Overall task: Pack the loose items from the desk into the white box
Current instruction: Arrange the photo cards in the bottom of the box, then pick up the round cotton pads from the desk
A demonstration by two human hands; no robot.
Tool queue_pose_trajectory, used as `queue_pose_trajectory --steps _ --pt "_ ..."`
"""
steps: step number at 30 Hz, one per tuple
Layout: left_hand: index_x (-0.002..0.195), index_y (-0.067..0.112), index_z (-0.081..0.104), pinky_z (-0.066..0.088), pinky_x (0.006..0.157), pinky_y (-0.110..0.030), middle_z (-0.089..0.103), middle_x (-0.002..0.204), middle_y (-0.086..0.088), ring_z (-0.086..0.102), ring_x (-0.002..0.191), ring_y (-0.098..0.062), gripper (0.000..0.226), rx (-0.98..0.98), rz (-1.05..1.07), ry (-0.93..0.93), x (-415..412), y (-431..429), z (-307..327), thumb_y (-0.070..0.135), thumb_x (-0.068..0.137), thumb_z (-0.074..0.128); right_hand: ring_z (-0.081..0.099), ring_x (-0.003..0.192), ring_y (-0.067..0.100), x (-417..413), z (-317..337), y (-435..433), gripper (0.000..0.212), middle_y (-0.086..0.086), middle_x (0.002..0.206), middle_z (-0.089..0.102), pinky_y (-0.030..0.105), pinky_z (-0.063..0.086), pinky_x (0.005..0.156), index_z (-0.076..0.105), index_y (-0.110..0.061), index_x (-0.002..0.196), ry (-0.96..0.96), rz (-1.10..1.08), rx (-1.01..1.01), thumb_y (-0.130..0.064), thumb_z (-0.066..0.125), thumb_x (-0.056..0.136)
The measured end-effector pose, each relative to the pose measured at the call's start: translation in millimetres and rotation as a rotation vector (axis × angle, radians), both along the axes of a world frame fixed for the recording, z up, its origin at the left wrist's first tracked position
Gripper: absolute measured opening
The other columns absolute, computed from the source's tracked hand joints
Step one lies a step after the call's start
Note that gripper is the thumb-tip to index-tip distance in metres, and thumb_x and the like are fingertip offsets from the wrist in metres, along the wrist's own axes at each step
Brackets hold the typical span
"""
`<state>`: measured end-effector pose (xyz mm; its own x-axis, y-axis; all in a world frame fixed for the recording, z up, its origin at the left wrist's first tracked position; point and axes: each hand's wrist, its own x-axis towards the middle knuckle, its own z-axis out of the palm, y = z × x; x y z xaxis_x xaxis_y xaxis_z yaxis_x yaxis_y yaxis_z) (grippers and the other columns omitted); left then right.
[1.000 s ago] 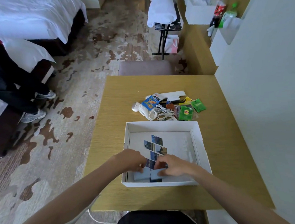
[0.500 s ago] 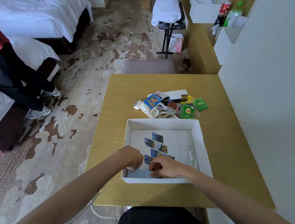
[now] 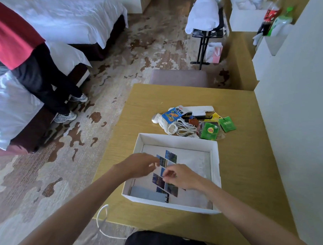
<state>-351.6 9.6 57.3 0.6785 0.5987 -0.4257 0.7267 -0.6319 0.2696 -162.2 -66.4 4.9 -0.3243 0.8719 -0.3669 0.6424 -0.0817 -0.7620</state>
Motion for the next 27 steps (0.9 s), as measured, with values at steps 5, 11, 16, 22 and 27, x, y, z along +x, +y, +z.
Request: queue_pose_trajectory --steps 5,11,16,22,27 --pt "0.115 0.027 0.06 0.048 0.083 -0.028 0.066 0.109 0.009 0.061 0.094 -0.01 0.025 0.081 0.229 -0.312 14.4 36.0 15.7 0.024 0.096 0.044 0.062 0.088 0.007 43.7 29.5 37.3 0.017 -0.005 0.097 0.067 0.023 0.051 0.078 0.067 -0.016 0.106 0.073 -0.287 0.227 -0.024 0.059 0.093" --pt "0.112 0.022 0.063 0.052 0.083 -0.041 0.068 0.109 -0.003 0.062 0.093 -0.023 0.025 -0.008 0.431 -0.412 51.2 112.3 1.5 0.019 0.094 0.046 0.068 0.058 0.014 68.3 45.4 89.1 0.014 -0.008 0.087 0.063 0.02 0.047 0.049 0.064 -0.014 0.102 0.014 -0.429 0.27 -0.02 0.053 0.097" --pt "0.135 0.016 0.047 0.045 0.097 -0.042 0.054 0.127 -0.012 0.052 0.114 -0.028 0.044 -0.055 0.414 -0.292 84.2 179.8 -37.7 0.019 0.092 0.051 0.064 0.092 0.014 74.4 37.7 131.6 0.015 -0.001 0.097 0.069 0.04 0.054 0.081 0.066 -0.015 0.101 -0.185 -0.343 0.177 -0.024 0.057 0.094" --pt "0.128 0.009 0.042 0.043 0.096 -0.046 0.047 0.132 -0.013 0.043 0.124 -0.03 0.055 -0.063 0.412 -0.061 118.8 236.2 -77.3 0.041 0.088 0.06 0.063 0.091 0.013 84.3 12.5 167.9 0.015 -0.005 0.101 0.066 0.036 0.054 0.081 0.063 -0.022 0.104 -0.369 -0.354 0.01 -0.03 0.056 0.093" --pt "0.119 0.012 0.05 0.045 0.079 -0.038 0.057 0.117 -0.009 0.052 0.11 -0.026 0.049 -0.034 0.42 -0.112 121.4 252.0 -92.4 0.041 0.083 0.067 0.063 0.1 0.014 81.6 -10.0 182.7 0.023 0.0 0.11 0.067 0.035 0.053 0.088 0.062 -0.018 0.112 -0.404 -0.299 -0.057 -0.024 0.066 0.089"
